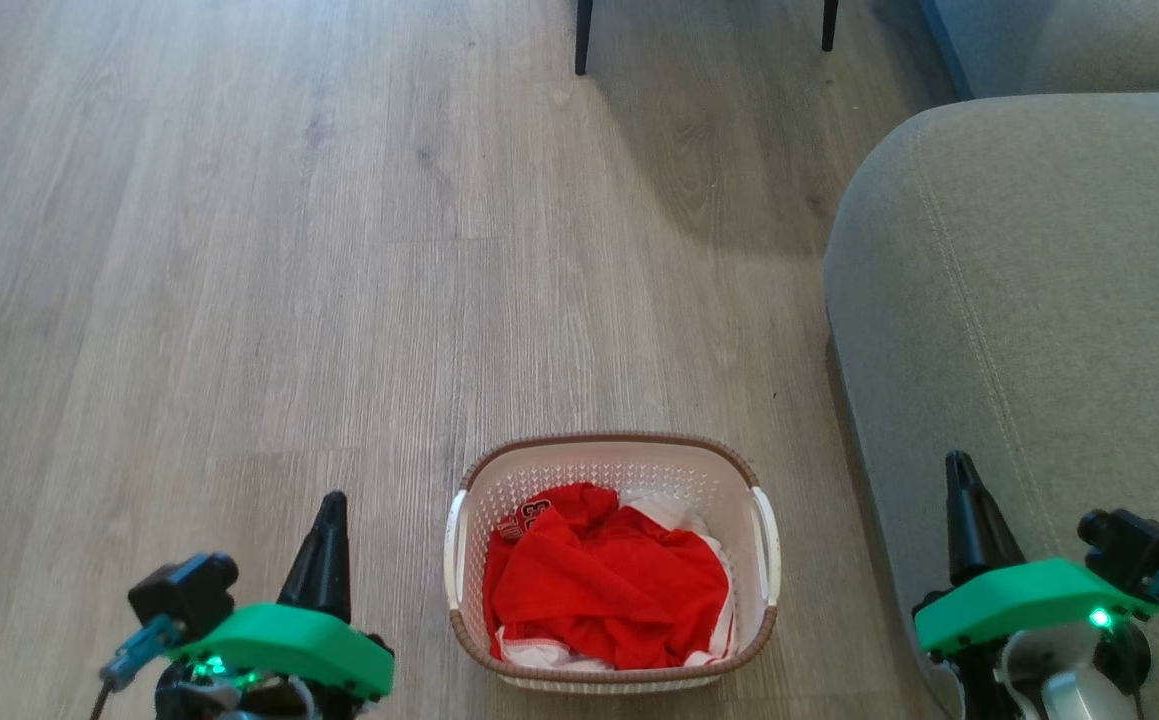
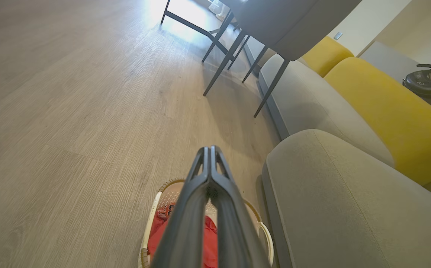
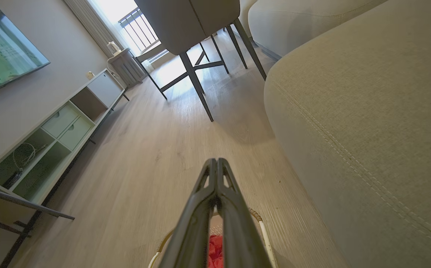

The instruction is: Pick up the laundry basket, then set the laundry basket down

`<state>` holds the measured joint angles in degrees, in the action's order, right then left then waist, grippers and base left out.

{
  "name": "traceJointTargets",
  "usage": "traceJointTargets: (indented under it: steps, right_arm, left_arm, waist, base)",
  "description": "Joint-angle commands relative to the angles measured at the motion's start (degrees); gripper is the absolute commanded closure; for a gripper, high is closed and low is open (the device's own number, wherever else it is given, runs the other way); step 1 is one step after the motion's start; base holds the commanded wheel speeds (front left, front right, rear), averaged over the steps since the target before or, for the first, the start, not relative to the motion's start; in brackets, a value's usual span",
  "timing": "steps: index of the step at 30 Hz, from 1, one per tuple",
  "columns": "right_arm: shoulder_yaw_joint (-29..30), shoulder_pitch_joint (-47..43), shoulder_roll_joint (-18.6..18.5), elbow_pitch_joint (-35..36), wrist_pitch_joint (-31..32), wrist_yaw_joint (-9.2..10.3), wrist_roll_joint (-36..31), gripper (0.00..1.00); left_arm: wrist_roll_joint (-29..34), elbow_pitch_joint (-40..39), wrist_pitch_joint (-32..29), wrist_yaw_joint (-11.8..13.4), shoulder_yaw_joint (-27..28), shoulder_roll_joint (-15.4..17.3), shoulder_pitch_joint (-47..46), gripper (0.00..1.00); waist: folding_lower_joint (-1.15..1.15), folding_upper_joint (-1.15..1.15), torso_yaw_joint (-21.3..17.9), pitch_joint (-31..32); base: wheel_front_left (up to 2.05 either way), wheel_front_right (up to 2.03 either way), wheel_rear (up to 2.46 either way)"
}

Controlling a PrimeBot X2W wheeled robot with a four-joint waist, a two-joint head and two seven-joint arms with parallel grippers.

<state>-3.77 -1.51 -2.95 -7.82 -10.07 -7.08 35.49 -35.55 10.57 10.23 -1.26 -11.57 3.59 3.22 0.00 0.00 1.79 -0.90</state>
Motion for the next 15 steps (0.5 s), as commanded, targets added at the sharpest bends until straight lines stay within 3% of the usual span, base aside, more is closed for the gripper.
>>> traceJointTargets:
  steps: [1, 15]
  right_arm:
    - [0.2, 2.8, -1.0, 1.6, 0.1, -0.12, 1.1, 1.00]
    - [1.2, 3.5, -1.3, 0.4, 2.2, -0.17, 10.2, 1.00]
  left_arm:
    - [-1.0, -1.4, -0.1, -0.4, 1.4, 0.8, -3.2, 1.00]
    - [-10.2, -0.8, -2.2, -1.3, 3.4, 1.0, -4.1, 1.00]
  waist:
    - [0.00, 0.00, 0.0, 0.0]
    - [0.00, 0.00, -0.3, 0.1]
  base:
    - [0.00, 0.00, 0.00]
    - [0.00, 0.00, 0.00]
